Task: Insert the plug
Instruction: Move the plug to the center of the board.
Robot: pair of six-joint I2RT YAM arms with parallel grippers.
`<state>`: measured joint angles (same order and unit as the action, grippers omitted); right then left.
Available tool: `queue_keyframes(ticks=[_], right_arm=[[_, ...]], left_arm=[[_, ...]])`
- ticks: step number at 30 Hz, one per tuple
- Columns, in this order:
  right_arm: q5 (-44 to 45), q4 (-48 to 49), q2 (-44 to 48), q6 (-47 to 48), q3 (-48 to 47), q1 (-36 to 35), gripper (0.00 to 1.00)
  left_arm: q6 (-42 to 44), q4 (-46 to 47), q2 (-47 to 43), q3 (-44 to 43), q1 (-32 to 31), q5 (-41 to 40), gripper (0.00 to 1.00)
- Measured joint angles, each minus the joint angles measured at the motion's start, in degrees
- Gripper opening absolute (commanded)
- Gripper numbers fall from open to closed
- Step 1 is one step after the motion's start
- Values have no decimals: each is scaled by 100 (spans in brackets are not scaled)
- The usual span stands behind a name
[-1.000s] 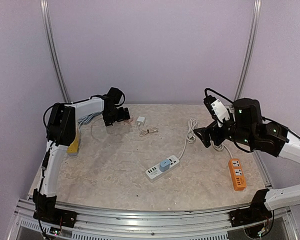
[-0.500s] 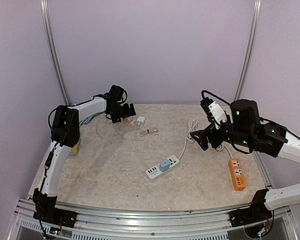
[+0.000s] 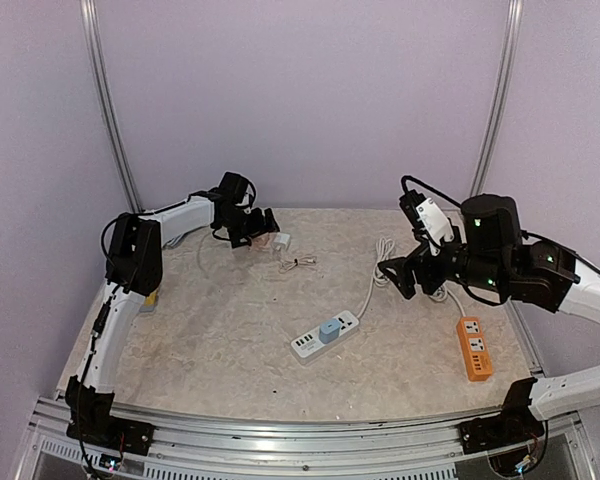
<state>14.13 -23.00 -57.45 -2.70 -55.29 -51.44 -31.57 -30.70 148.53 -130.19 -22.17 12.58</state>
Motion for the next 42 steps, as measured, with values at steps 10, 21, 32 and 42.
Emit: queue_keyframes(ticks=[10, 21, 32, 42], right_arm=[[37, -33, -162, -24, -114, -153, 100], [76, -76, -319, -57, -319, -273, 99], [181, -153, -319, -184, -334, -444, 99], [267, -179, -299, -236, -354, -518, 99]], left_arm=[[-48, -234, 48, -260, 79, -345, 99], [-380, -11, 59, -256, 155, 98, 99], [-1067, 323, 197, -256, 348, 214, 99], [-1263, 717, 413, -415, 382, 595, 99]])
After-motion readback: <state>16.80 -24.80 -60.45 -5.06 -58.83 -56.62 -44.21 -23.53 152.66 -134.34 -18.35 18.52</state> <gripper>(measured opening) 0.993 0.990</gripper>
